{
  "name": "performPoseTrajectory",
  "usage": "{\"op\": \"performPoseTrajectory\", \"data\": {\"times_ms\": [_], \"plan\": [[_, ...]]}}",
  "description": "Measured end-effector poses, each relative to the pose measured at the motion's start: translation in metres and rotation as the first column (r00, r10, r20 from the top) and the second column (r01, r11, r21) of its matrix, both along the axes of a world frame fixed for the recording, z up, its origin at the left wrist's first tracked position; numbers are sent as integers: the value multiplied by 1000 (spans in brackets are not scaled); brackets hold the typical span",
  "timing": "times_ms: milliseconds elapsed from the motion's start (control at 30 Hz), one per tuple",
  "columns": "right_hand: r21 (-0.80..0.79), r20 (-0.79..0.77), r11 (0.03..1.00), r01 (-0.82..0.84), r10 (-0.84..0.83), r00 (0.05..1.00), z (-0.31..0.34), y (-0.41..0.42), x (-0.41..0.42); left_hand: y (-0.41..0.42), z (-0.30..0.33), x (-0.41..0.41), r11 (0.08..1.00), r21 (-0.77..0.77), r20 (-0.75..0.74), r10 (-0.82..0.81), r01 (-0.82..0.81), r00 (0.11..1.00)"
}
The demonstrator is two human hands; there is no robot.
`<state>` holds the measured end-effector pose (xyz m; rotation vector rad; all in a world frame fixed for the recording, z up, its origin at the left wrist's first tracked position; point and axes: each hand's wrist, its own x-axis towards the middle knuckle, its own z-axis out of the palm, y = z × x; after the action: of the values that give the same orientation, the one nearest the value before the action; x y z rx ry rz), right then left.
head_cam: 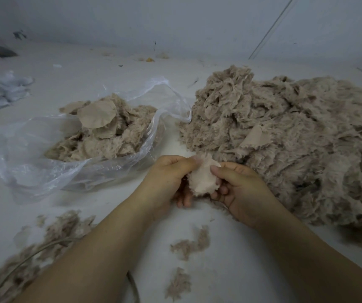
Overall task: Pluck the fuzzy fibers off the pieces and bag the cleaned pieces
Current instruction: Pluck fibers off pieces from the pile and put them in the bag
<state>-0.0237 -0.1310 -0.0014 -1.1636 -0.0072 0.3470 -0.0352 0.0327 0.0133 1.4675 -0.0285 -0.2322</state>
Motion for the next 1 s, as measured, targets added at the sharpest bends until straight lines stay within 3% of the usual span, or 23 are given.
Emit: {"op": "performPoseTrajectory", "data": {"times_ms": [167, 300, 367, 433, 500, 533, 600, 667, 733, 833, 933, 1000], "plan": [[71, -19, 997, 37, -36, 999, -2, 1, 1, 14, 3, 0, 953, 75, -66, -288, 293, 955], [13, 47, 998, -62, 61, 997, -1, 0, -2, 18, 2, 0, 954, 168, -30, -248, 250, 968], [-30, 56, 995, -93, 95, 994, -2, -1, -2, 13, 1, 0, 971, 186, 38, -161, 151, 986], [-41, 43, 998, -55, 57, 997, -2, 0, -2, 10, 2, 3, 997, 24, 160, 68, -72, 985], [-65, 13, 998, 3, -2, 1000, -4, 0, 0, 15, 7, 7, 912, -258, 226, 377, -318, 898], [-68, 8, 998, 18, -17, 1000, -4, 1, 0, 19, 9, 9, 856, -365, 233, 466, -367, 854], [-68, 10, 997, 27, -26, 1000, -4, 2, 0, 22, 10, 10, 814, -431, 202, 509, -391, 837], [-67, 10, 997, 29, -29, 1000, -4, 2, 0, 16, 4, 10, 856, -283, 171, 489, -432, 856], [-57, 9, 998, 25, -25, 1000, -4, 3, 0, 11, -5, 12, 884, 70, 268, 429, -462, 863], [-47, 19, 999, 13, -12, 1000, -4, 3, -1, 7, -15, 14, 779, 489, 374, 220, -393, 901], [-45, 22, 999, 10, -9, 1000, -5, 3, 0, 0, -20, 14, 741, 623, 328, 43, -251, 944], [-47, 33, 999, 2, -1, 999, -4, 3, -1, -4, -21, 14, 740, 632, 312, 28, -230, 950]]}}
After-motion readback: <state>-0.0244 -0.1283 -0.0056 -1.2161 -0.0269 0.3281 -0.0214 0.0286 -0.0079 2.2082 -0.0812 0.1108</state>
